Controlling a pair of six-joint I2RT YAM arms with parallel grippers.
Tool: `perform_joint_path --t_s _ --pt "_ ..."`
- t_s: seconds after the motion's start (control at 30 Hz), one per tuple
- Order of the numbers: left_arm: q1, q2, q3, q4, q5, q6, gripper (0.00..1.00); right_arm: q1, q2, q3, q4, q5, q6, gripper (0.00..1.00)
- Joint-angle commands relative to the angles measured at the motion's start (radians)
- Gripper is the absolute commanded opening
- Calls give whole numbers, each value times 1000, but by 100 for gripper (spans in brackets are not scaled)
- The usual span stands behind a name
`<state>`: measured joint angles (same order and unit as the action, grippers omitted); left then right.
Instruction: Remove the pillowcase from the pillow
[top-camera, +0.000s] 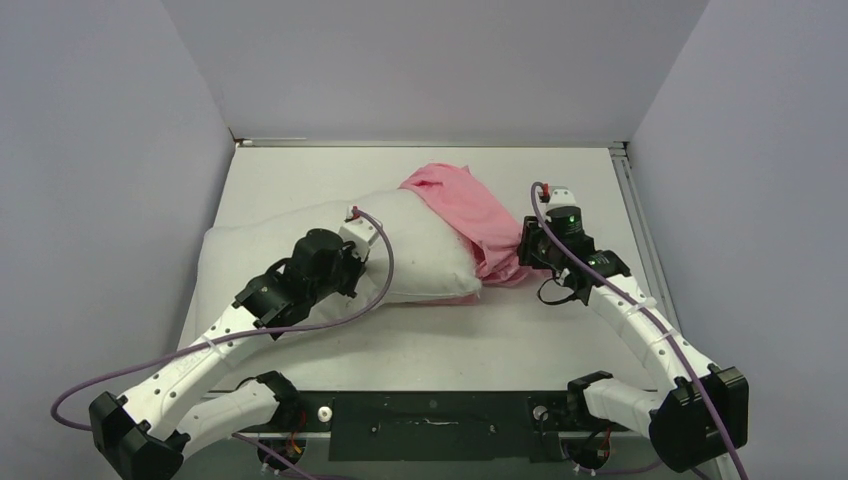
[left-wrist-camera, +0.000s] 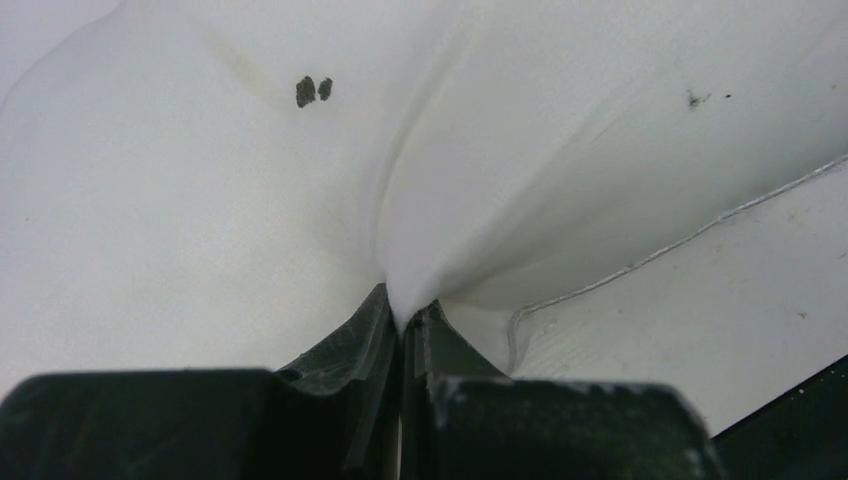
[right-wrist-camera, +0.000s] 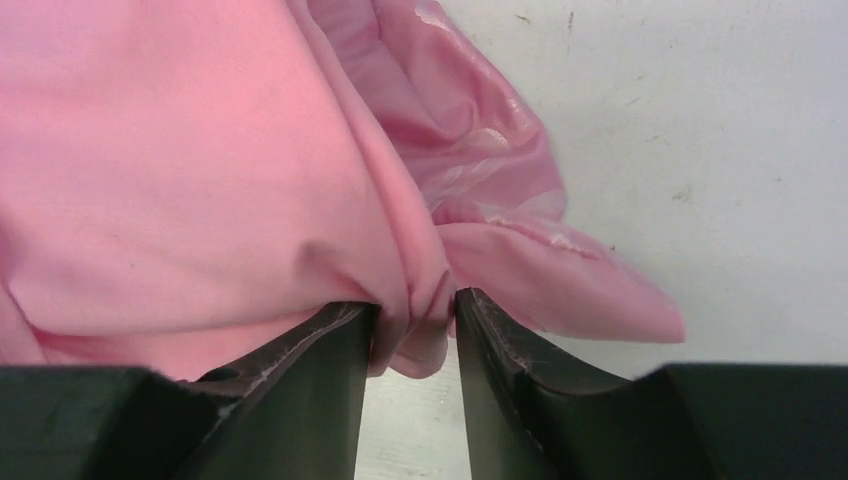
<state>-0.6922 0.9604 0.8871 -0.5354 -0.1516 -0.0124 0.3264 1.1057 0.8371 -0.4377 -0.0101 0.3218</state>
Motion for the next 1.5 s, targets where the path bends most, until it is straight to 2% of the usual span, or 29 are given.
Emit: perform_joint_path --t_s 0.0,0.23,0.33,0.43,0.5,0.6,0.77,0.87,0.93,1.03,1.17,1.23,1.33,1.47 --pt "14 -71 -33 18 15 62 0 -12 2 71 13 20 -26 46" --pt "14 -99 -64 40 52 82 0 6 8 168 55 -148 -68 88" --pt "14 -98 -68 49 77 88 0 32 72 217 105 -204 -61 97" --pt "14 -105 -71 54 80 91 0 82 162 278 162 -207 -58 100" --pt "14 -115 -77 60 85 92 0 113 229 320 203 -203 -63 94" --pt "14 -129 -86 67 92 94 0 142 343 397 249 -218 -64 90" --pt "14 -144 -92 73 96 100 0 168 513 492 350 -230 -63 90" --pt "14 -150 -96 74 89 99 0 172 604 542 374 -240 -60 93" --pt "14 -155 -98 74 70 97 0 172 655 570 377 -231 -60 100" --pt "15 -171 -104 77 34 92 0 164 715 599 349 -183 -71 79" --pt "16 -186 -108 81 -37 76 0 131 723 594 324 -131 -73 33" --pt "16 -181 -106 77 -70 70 0 104 705 578 318 -112 -71 17" --pt "20 -172 -100 72 -99 59 0 56 666 547 314 -73 -72 7" --pt "33 -205 -109 86 -103 51 0 -31 603 505 309 -48 -66 5"
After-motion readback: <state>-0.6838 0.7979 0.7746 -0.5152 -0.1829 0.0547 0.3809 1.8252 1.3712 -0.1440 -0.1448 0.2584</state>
